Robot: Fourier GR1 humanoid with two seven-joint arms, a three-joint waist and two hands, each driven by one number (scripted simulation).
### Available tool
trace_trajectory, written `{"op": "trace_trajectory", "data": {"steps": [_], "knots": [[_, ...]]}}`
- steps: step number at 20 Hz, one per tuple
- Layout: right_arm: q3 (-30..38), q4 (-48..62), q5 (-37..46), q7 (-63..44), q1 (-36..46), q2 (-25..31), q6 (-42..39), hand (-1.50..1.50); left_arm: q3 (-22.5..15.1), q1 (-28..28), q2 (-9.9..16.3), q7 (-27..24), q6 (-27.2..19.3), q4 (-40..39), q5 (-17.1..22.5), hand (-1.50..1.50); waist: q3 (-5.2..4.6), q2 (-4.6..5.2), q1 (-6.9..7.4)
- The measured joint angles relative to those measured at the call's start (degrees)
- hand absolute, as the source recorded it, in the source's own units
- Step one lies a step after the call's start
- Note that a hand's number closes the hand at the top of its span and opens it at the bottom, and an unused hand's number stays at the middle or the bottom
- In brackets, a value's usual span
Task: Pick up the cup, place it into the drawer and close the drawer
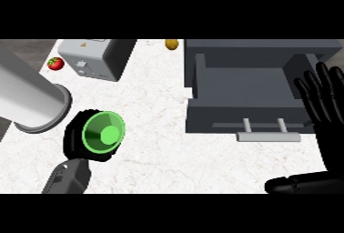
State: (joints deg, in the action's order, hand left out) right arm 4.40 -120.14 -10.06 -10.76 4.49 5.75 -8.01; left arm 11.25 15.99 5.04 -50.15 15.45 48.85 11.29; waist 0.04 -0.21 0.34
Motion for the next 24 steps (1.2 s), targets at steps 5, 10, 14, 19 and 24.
{"op": "trace_trajectory", "data": {"steps": [5,10,14,19,24], "knots": [[0.87,0.68,-0.77,-0.27,1.05,0.36,-0.07,-1.5,-3.37,0.28,-1.66,9.79,-1.18,13.12,1.46,1.5,0.02,-0.03,0.12],[0.08,0.82,0.34,-0.13,1.11,-0.09,0.35,-1.5,-6.23,1.38,-3.68,20.78,-4.34,24.69,3.42,1.5,0.0,0.01,-0.04],[-0.28,0.72,0.8,0.6,0.26,-0.4,0.2,-1.5,-7.43,5.87,-4.4,26.84,-8.88,28.88,4.18,1.5,-0.02,0.08,-0.31],[-0.82,0.1,1.9,0.54,0.31,-0.68,0.69,-1.5,-10.1,11.41,-4.74,33.05,-15.11,32.2,3.23,1.5,-0.02,0.13,-0.48],[0.51,2.94,1.32,3.03,0.66,-0.14,-0.46,-1.5,-12.99,19.1,-4.89,38.49,-22.08,32.09,1.88,1.5,-0.02,0.17,-0.63]]}}
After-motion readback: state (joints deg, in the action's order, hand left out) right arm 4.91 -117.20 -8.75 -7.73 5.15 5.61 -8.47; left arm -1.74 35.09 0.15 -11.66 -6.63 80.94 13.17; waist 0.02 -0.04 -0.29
